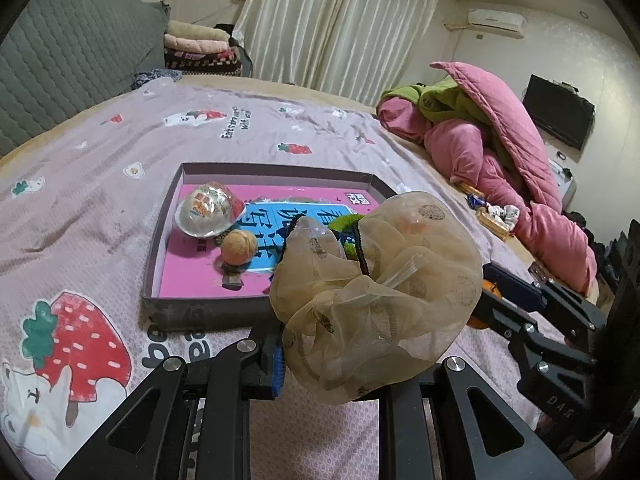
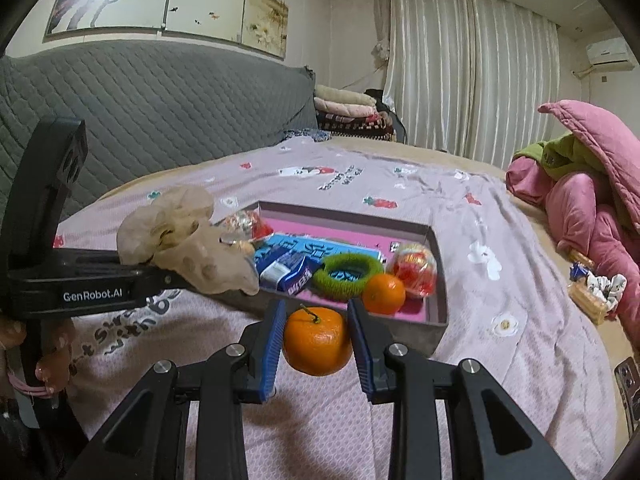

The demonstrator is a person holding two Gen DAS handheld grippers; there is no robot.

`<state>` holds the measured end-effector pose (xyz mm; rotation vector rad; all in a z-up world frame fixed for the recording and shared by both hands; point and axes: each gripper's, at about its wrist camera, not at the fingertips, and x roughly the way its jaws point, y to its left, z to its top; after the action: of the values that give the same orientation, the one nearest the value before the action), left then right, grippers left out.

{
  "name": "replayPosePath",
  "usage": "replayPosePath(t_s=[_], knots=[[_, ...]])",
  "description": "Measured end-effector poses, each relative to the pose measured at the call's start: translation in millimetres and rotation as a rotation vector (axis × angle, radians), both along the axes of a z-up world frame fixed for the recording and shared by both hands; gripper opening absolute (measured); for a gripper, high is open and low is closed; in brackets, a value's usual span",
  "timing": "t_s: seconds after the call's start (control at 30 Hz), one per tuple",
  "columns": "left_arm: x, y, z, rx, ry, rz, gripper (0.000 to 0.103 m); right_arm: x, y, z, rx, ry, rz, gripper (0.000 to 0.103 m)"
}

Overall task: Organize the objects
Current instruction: 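Lift the sponge and orange and carry both toward the tray, then lower the sponge and orange into the tray among the items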

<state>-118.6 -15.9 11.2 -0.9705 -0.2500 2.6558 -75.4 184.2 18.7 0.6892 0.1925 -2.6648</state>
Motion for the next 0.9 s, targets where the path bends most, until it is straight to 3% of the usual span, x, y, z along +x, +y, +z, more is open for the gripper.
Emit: replayPosePath(t_s=[0.9], knots=[[-23.2, -12.5, 10.9, -0.019, 0.015, 0.036, 0.021, -30.8, -6.3, 22.2, 0.009, 0.052, 0.023, 0.033]])
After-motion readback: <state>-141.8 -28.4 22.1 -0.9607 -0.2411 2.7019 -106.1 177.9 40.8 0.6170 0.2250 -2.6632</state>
